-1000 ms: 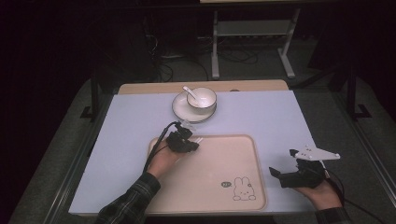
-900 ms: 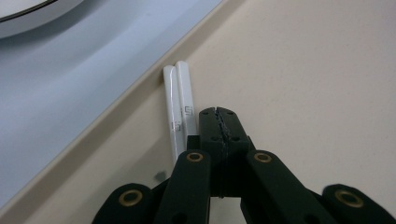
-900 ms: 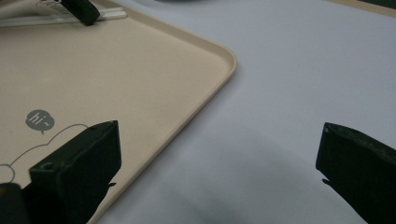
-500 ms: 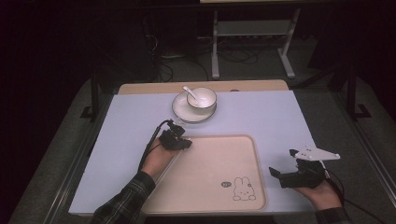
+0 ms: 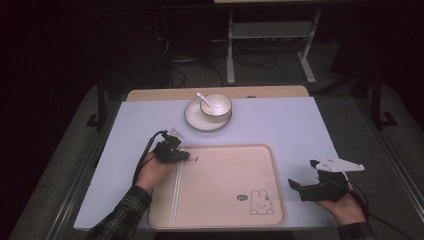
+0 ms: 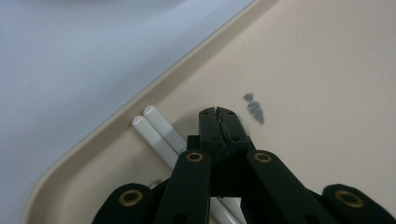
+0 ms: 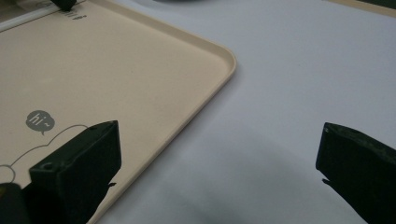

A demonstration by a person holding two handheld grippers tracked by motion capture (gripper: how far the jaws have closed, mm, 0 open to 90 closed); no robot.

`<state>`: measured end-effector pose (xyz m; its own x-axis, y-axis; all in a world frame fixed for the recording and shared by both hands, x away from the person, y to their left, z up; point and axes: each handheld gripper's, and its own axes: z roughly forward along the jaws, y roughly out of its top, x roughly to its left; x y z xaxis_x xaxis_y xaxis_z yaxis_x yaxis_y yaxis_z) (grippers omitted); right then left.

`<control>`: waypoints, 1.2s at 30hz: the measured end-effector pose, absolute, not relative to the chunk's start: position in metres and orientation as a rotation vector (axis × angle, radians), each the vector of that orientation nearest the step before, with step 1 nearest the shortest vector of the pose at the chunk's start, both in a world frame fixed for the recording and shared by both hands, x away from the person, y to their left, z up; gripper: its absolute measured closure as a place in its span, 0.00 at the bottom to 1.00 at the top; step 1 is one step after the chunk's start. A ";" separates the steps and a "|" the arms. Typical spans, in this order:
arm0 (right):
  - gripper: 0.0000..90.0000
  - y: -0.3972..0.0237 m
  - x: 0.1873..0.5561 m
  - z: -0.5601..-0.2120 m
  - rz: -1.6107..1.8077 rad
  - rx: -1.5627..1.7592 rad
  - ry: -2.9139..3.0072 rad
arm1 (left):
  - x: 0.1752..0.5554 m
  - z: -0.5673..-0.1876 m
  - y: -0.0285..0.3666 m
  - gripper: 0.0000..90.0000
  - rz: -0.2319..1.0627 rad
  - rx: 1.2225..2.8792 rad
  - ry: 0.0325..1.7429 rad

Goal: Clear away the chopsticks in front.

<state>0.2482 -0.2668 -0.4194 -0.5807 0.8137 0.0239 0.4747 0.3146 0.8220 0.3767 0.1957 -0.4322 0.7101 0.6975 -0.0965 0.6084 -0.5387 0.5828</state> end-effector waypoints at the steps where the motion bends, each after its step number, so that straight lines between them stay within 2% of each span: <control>1: 0.00 -0.267 0.248 -0.419 1.164 1.145 2.191 | 0.376 -0.432 0.199 1.00 0.194 2.315 0.998; 8: 0.00 -0.266 0.248 -0.419 1.162 1.146 2.191 | 0.366 -0.430 0.205 1.00 0.133 2.280 0.991; 15: 0.00 -0.268 0.248 -0.419 1.166 1.153 2.185 | 0.319 -0.433 0.183 1.00 0.054 2.350 0.853; 23: 0.00 -0.267 0.247 -0.419 1.166 1.147 2.187 | 0.296 -0.431 0.202 1.00 0.086 2.367 0.876; 30: 0.00 -0.265 0.247 -0.419 1.161 1.145 2.192 | 0.294 -0.430 0.220 1.00 0.116 2.353 0.933; 36: 0.00 -0.265 0.247 -0.419 1.162 1.143 2.191 | 0.294 -0.430 0.220 1.00 0.118 2.354 0.935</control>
